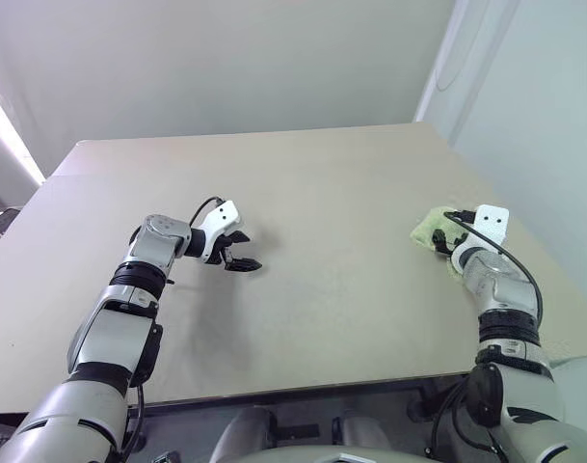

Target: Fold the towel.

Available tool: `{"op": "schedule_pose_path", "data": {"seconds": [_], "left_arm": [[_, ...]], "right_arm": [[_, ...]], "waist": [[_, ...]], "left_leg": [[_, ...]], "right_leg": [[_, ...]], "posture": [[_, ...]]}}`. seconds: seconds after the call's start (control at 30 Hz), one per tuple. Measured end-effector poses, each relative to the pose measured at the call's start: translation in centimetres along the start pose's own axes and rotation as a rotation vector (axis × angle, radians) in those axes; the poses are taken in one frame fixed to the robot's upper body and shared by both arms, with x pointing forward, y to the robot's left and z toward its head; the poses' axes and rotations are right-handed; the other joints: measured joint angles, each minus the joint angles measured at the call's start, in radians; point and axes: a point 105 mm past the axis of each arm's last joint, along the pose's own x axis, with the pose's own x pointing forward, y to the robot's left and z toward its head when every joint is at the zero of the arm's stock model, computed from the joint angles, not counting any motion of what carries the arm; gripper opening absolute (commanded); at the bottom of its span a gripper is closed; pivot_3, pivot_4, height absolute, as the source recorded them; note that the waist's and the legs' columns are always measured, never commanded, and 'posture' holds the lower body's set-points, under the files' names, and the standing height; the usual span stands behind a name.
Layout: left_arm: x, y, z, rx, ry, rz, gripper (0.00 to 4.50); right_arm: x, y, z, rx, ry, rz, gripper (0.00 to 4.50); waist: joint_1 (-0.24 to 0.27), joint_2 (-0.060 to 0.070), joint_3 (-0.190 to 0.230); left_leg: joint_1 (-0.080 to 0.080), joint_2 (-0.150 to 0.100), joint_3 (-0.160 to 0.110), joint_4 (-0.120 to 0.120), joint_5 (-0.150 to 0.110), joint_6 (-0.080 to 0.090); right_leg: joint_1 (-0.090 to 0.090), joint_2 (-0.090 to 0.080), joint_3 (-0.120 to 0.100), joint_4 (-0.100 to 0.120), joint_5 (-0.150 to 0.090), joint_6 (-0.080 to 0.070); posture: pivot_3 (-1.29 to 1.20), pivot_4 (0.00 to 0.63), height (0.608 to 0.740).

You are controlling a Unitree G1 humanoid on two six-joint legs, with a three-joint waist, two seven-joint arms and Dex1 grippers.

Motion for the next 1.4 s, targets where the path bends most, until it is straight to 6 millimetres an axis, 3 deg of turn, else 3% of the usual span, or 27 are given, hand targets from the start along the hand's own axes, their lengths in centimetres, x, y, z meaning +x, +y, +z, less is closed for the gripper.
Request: {"op": "schedule_pose_path", "data": {"seconds": [0.17, 0.37, 0.5, 0.7, 0.77, 0.9, 1.03, 1.3, 1.4], "left_arm": [[-0.1, 0.0, 0.0, 0.0, 0.001, 0.002, 4.5], [-0.4, 0.2, -0.2, -0.001, 0.006, 0.009, 4.5], [-0.4, 0.2, -0.1, -0.009, 0.002, 0.01, 4.5], [-0.5, 0.6, 0.8, 0.004, -0.014, 0.022, 4.5], [-0.5, 0.6, 0.7, 0.0, -0.013, 0.023, 4.5], [-0.5, 0.7, 0.6, -0.001, -0.012, 0.03, 4.5], [-0.4, 0.6, 0.6, -0.002, -0.013, 0.031, 4.5], [-0.6, 0.7, 0.4, -0.004, -0.01, 0.034, 4.5], [-0.9, 0.8, 0.7, -0.028, -0.04, 0.036, 4.5]], "right_arm": [[0.1, -0.6, -1.0, -0.077, 0.025, -0.023, 4.48], [-1.0, -1.3, -0.2, -0.098, 0.007, 0.02, 4.48], [-2.5, -0.4, 2.2, -0.048, -0.062, 0.123, 4.48], [-5.3, -0.6, 8.1, -0.054, -0.255, 0.207, 4.48], [-5.3, -1.0, 7.4, -0.054, -0.236, 0.198, 4.48], [-4.4, -1.9, 3.0, -0.055, -0.1, 0.165, 4.48], [-3.3, -1.8, -0.2, -0.049, 0.006, 0.122, 4.48], [-2.5, -1.3, -0.2, -0.078, 0.022, 0.097, 4.48], [-3.0, -1.6, 0.8, -0.082, -0.013, 0.115, 4.48]], "waist": [[0.007, -0.007, -0.004], [0.01, -0.006, -0.004], [0.005, -0.003, -0.003], [0.005, -0.002, -0.002], [0.007, -0.002, -0.002], [0.008, -0.002, -0.002], [0.003, -0.002, -0.002], [0.002, -0.002, -0.002], [0.003, -0.001, -0.001]], "left_leg": [[0.008, 0.0, -0.002, 0.0, -0.001, -0.001], [0.005, 0.0, -0.003, -0.002, -0.001, -0.001], [-0.01, 0.0, -0.001, -0.002, 0.001, 0.001], [-0.012, 0.0, 0.0, -0.002, 0.001, 0.003], [-0.012, 0.0, 0.0, -0.002, 0.001, 0.003], [-0.012, -0.001, 0.0, 0.0, 0.001, 0.002], [-0.01, 0.0, 0.0, 0.0, 0.001, 0.002], [-0.005, 0.0, 0.0, 0.0, 0.0, 0.001], [-0.006, 0.0, 0.0, 0.0, 0.0, 0.001]], "right_leg": [[0.011, -0.002, -0.001, -0.002, -0.003, 0.003], [0.011, -0.004, -0.002, -0.002, -0.005, 0.002], [-0.008, -0.003, -0.001, 0.0, -0.002, -0.001], [-0.01, -0.002, 0.0, 0.0, -0.001, 0.005], [-0.009, -0.002, 0.0, 0.0, -0.001, 0.005], [-0.008, -0.003, 0.0, 0.0, -0.002, 0.001], [-0.007, -0.002, 0.0, 0.0, -0.002, 0.001], [-0.002, -0.002, 0.0, 0.0, -0.001, 0.001], [-0.004, -0.002, 0.0, 0.0, -0.002, 0.001]], "posture": [[0.0, 0.0, 0.692], [0.0, 0.0, 0.692], [0.0, 0.0, 0.692], [0.0, 0.0, 0.692], [0.0, 0.0, 0.692], [0.0, 0.0, 0.692], [0.0, 0.0, 0.692], [0.0, 0.0, 0.692], [0.0, 0.0, 0.692]]}}
